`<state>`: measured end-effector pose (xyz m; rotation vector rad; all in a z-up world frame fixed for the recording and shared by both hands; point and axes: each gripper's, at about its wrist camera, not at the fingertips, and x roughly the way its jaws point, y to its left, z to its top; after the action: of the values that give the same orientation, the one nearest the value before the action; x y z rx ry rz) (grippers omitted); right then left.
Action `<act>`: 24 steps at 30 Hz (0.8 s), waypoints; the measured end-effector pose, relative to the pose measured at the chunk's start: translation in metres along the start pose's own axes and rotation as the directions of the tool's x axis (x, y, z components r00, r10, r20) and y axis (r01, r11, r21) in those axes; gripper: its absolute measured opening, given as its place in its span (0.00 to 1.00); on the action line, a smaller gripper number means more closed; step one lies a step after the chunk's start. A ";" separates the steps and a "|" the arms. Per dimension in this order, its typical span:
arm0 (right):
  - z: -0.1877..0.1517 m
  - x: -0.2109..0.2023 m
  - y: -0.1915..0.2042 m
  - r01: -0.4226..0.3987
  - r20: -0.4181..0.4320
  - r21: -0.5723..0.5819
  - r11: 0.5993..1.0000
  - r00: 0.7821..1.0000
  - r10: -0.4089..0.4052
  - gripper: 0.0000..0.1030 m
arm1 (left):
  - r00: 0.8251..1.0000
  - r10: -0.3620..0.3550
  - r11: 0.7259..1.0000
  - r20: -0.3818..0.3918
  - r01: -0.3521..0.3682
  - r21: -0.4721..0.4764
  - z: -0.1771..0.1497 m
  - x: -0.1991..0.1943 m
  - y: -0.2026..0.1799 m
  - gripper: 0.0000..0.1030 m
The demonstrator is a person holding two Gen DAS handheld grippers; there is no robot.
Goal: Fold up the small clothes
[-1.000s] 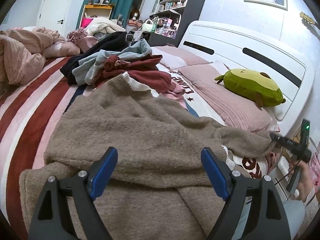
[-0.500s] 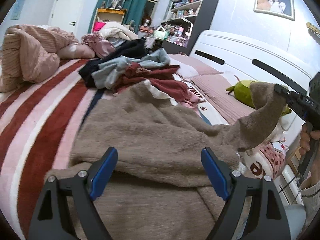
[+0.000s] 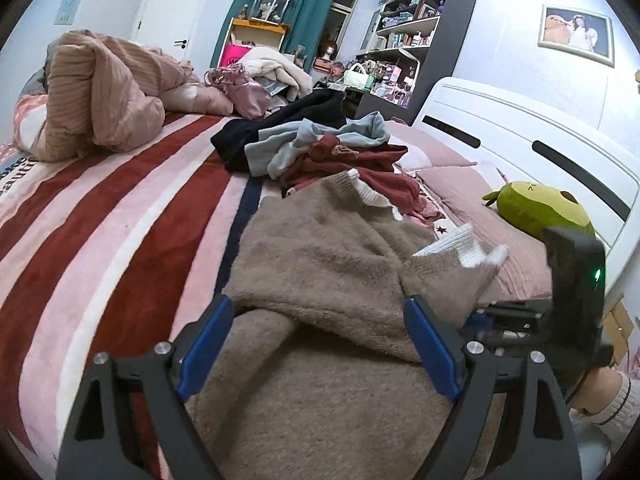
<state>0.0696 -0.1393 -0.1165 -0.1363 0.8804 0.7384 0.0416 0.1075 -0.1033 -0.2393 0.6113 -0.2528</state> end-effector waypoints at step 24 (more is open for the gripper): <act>-0.040 -0.131 -0.112 0.148 0.225 0.340 0.929 0.946 -0.233 0.63 | 0.976 -0.198 0.954 -0.087 0.213 0.210 0.006 0.064 -0.121 0.86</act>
<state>0.0610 -0.3084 -0.0658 0.1600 0.7092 0.4096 0.0765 -0.0248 -0.0972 -0.0818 0.6185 -0.5281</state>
